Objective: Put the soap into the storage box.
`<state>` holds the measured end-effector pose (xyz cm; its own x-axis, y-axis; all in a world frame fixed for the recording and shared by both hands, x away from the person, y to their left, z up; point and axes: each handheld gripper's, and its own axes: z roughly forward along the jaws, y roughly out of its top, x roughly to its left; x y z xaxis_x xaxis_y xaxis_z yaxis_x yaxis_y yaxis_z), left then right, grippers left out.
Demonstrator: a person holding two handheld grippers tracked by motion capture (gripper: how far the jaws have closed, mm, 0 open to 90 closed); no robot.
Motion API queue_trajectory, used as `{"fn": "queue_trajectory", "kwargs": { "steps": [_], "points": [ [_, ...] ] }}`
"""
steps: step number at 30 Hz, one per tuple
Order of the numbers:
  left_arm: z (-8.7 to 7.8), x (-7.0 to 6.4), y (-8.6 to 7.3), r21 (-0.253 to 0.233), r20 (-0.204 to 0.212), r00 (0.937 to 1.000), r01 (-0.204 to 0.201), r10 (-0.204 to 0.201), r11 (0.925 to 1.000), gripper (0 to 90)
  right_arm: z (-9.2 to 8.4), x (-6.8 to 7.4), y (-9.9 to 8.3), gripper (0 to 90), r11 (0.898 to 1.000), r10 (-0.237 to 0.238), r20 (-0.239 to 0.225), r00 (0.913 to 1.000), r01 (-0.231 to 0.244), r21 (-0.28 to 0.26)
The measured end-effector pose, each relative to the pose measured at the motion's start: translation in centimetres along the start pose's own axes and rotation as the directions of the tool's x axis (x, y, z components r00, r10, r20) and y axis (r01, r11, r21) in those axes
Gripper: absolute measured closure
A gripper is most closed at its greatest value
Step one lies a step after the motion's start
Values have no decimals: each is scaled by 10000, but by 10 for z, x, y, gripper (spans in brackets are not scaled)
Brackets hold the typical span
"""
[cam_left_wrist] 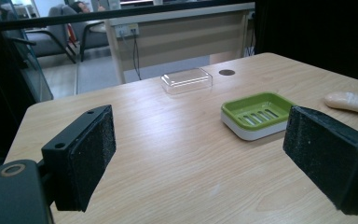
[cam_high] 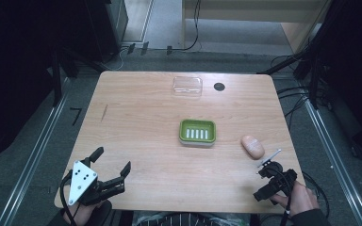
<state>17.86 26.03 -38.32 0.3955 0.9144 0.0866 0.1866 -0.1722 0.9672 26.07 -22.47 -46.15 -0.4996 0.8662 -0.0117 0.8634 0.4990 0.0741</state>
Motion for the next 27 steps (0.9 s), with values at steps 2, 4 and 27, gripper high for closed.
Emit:
{"fn": "queue_trajectory", "kwargs": {
  "steps": [2,4,27],
  "points": [
    [0,-1,0,22,9,10000,-47,47,10000,96,0,-1,0,0,10000,-22,5,10000,22,-30],
    [1,-1,0,37,4,10000,-81,81,10000,96,0,-1,0,0,10000,-23,-14,10000,23,-60],
    [-5,0,-2,31,-129,9999,-58,58,10000,96,-5,-1,13,0,9980,-451,155,9989,457,-434]
  ]
}}
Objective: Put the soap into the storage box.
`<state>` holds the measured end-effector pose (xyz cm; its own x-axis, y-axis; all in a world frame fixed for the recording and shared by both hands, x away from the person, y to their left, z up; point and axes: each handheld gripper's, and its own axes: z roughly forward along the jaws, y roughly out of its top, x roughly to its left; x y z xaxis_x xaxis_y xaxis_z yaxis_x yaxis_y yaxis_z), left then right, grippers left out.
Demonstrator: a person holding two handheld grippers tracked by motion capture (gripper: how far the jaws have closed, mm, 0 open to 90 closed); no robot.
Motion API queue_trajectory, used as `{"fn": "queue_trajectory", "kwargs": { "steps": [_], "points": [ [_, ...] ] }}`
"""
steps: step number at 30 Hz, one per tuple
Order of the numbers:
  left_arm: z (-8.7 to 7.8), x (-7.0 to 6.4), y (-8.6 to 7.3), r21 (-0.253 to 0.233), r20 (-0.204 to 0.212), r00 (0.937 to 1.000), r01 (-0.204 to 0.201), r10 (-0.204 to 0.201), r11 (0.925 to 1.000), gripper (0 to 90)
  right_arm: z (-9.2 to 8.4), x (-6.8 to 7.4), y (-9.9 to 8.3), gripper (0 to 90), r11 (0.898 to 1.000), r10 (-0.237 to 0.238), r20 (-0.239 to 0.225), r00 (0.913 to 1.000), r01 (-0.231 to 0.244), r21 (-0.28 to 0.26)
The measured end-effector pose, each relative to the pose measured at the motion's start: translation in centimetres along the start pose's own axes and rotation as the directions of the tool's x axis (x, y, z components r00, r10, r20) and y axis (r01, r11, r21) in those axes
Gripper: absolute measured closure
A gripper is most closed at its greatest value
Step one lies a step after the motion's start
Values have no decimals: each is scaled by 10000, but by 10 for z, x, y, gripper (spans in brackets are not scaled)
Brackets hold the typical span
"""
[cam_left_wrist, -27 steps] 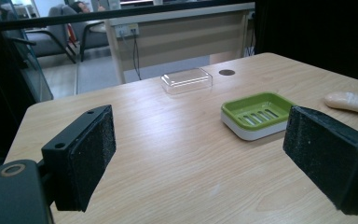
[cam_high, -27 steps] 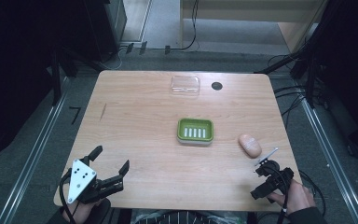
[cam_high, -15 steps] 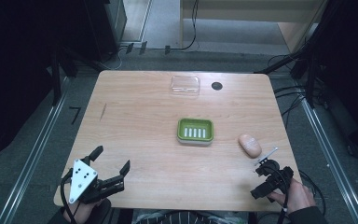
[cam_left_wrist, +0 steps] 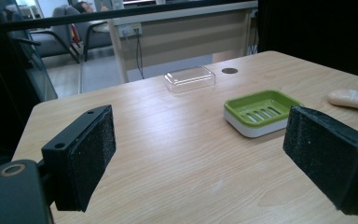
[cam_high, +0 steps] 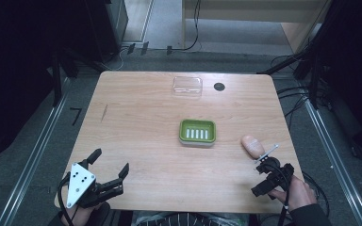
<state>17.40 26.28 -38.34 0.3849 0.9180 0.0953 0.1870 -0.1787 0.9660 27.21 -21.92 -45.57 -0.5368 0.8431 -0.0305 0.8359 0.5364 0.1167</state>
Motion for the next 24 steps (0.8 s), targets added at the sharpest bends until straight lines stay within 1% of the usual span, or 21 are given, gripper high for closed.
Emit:
{"fn": "queue_trajectory", "kwargs": {
  "steps": [1,4,5,6,7,9,12,14,15,16,18,20,21,23,24],
  "points": [
    [1,0,0,31,-9,10000,-9,9,10000,96,0,-1,1,0,10000,-51,18,10000,51,-31],
    [1,-1,0,81,22,9999,-102,102,9999,96,-2,-2,3,0,10000,13,31,10000,-13,-92],
    [1,-1,0,85,17,9999,-100,100,9999,96,-2,-4,6,0,9999,-38,14,10000,38,-136],
    [1,-1,0,85,17,9999,-100,100,9999,96,-2,-4,6,0,9999,-38,14,10000,38,-136],
    [1,-1,0,39,-15,10000,-14,14,10000,96,-2,-6,9,0,9999,-7,18,10000,7,-140],
    [1,0,0,37,-20,10000,-10,10,10000,96,-2,-7,11,0,9999,12,-11,10000,-12,-162],
    [0,-1,0,68,2,9999,-126,126,9999,96,-2,-8,13,0,9999,22,-6,10000,-22,-162],
    [-1,0,-1,81,-29,9999,-106,106,9999,96,-3,-9,16,0,9997,-5,-26,10000,4,-232],
    [-3,1,-1,40,-87,10000,-10,11,10000,96,-4,-10,19,0,9998,25,-7,10000,-25,-218],
    [-3,1,-1,32,-108,9999,29,-28,10000,96,-4,-10,21,0,9996,-47,5,10000,47,-286],
    [-3,2,-1,21,-113,9999,65,-65,10000,96,-5,-10,24,0,9995,-8,19,10000,9,-318],
    [-3,1,-1,-13,-94,9999,57,-57,10000,96,-4,-12,27,0,9991,-151,32,9999,152,-387],
    [-1,0,0,49,-43,10000,-85,85,10000,96,-4,-12,28,0,9991,-136,9,9999,136,-397],
    [0,-1,0,62,-13,9998,-175,175,9998,96,-3,-14,31,0,9990,-160,12,9999,161,-429],
    [0,-1,0,57,-26,9999,-146,146,9999,96,-3,-14,32,0,9992,-132,26,9999,133,-381]
  ]
}}
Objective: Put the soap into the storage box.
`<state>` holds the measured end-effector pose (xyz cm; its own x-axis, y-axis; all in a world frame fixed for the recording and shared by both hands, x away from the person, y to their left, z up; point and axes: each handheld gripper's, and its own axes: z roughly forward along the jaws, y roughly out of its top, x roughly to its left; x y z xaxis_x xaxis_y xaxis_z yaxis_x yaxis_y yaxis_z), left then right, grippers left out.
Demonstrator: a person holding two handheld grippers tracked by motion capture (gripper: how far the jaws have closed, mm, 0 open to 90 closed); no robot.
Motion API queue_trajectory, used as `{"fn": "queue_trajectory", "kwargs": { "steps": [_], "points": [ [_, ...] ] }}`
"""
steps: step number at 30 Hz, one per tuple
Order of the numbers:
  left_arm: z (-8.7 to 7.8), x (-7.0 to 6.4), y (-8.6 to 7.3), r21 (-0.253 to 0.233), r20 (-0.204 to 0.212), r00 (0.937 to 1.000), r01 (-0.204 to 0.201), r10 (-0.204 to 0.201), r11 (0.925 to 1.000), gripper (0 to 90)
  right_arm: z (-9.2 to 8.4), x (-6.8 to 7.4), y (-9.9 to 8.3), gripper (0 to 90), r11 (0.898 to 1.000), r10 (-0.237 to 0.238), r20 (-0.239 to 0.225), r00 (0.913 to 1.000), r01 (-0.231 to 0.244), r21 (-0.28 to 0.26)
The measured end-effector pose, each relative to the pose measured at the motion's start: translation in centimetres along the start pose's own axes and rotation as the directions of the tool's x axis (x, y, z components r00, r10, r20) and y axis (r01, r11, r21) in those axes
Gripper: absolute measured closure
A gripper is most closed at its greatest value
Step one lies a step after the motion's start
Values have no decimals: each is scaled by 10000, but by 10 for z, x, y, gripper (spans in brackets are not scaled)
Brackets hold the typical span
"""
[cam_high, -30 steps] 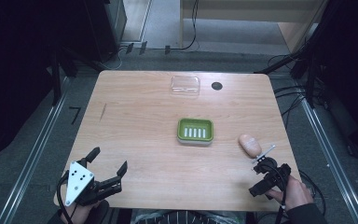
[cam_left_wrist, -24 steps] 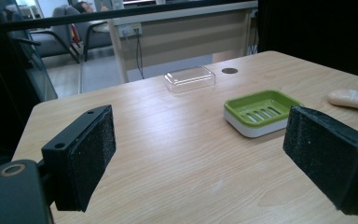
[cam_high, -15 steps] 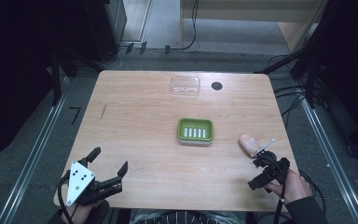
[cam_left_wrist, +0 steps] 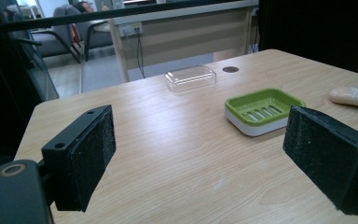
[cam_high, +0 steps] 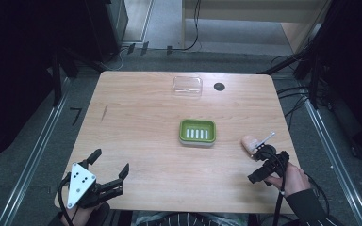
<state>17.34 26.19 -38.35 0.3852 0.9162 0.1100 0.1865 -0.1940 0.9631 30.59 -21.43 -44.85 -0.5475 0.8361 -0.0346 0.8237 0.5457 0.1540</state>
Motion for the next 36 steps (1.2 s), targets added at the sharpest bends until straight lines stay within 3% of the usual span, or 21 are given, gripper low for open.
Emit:
{"fn": "queue_trajectory", "kwargs": {
  "steps": [22,36],
  "points": [
    [0,1,0,27,7,10000,7,-7,10000,96,-1,-19,25,5,9995,130,-91,9999,-133,-277],
    [-1,1,-1,15,18,10000,0,0,10000,96,6,-19,54,7,9999,29,27,10000,-28,-157]
  ]
}}
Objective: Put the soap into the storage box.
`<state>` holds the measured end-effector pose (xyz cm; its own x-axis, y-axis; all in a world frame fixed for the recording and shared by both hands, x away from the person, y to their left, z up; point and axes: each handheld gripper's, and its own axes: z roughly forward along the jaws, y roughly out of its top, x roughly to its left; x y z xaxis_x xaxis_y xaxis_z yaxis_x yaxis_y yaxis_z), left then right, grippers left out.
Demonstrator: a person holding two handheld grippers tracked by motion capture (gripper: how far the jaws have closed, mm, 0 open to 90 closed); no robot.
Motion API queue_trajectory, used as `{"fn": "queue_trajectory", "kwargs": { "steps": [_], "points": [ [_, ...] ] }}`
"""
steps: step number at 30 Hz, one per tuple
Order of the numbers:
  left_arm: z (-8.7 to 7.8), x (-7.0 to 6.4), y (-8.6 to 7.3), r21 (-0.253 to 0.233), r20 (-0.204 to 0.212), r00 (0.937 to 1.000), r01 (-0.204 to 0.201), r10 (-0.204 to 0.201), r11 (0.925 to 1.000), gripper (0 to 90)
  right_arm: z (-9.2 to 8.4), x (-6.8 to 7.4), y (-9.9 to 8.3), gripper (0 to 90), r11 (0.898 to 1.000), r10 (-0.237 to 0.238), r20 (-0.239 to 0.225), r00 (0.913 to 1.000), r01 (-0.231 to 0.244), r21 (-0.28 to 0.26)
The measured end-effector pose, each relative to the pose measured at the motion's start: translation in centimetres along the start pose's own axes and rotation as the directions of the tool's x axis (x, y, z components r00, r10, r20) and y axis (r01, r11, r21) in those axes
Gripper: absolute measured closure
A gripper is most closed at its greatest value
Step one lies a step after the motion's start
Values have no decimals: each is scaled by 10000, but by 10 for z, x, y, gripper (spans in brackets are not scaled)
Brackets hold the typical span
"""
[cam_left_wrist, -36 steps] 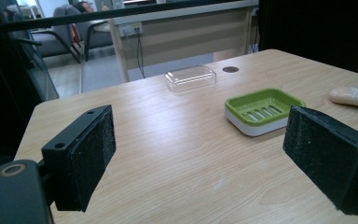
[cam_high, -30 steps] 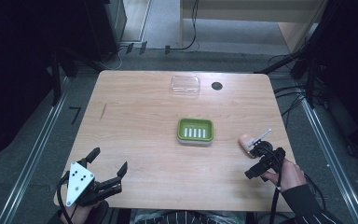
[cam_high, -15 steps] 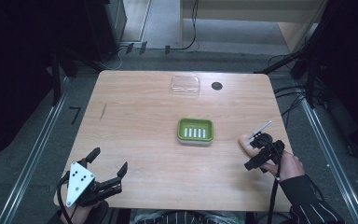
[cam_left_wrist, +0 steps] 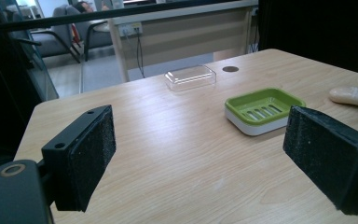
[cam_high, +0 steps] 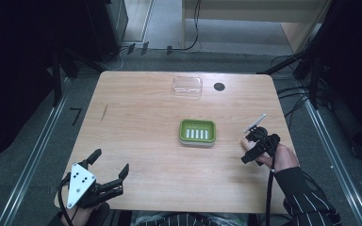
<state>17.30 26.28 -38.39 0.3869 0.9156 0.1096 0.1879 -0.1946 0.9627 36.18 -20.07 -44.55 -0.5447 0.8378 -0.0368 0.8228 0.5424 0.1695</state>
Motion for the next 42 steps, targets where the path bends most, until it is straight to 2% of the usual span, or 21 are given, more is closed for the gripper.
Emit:
{"fn": "queue_trajectory", "kwargs": {
  "steps": [7,21,28,35,40,42],
  "points": [
    [0,0,0,11,5,10000,-27,27,10000,96,2,-8,14,6,10000,-9,-15,10000,9,-5],
    [0,-1,0,42,12,10000,-57,57,10000,96,16,-29,32,11,9992,60,-558,9984,-38,397],
    [0,-1,0,45,8,10000,-59,59,10000,96,22,-31,36,26,9979,70,-697,9975,-25,642],
    [0,-1,0,50,2,10000,-58,58,10000,96,26,-31,38,125,9964,36,-563,9984,12,850],
    [0,-1,0,53,-7,10000,-49,49,10000,96,29,-32,40,138,9954,-76,-546,9985,128,952],
    [0,-1,0,60,-2,10000,-66,66,10000,96,30,-31,40,142,9949,10,-503,9987,40,1009]
  ]
}}
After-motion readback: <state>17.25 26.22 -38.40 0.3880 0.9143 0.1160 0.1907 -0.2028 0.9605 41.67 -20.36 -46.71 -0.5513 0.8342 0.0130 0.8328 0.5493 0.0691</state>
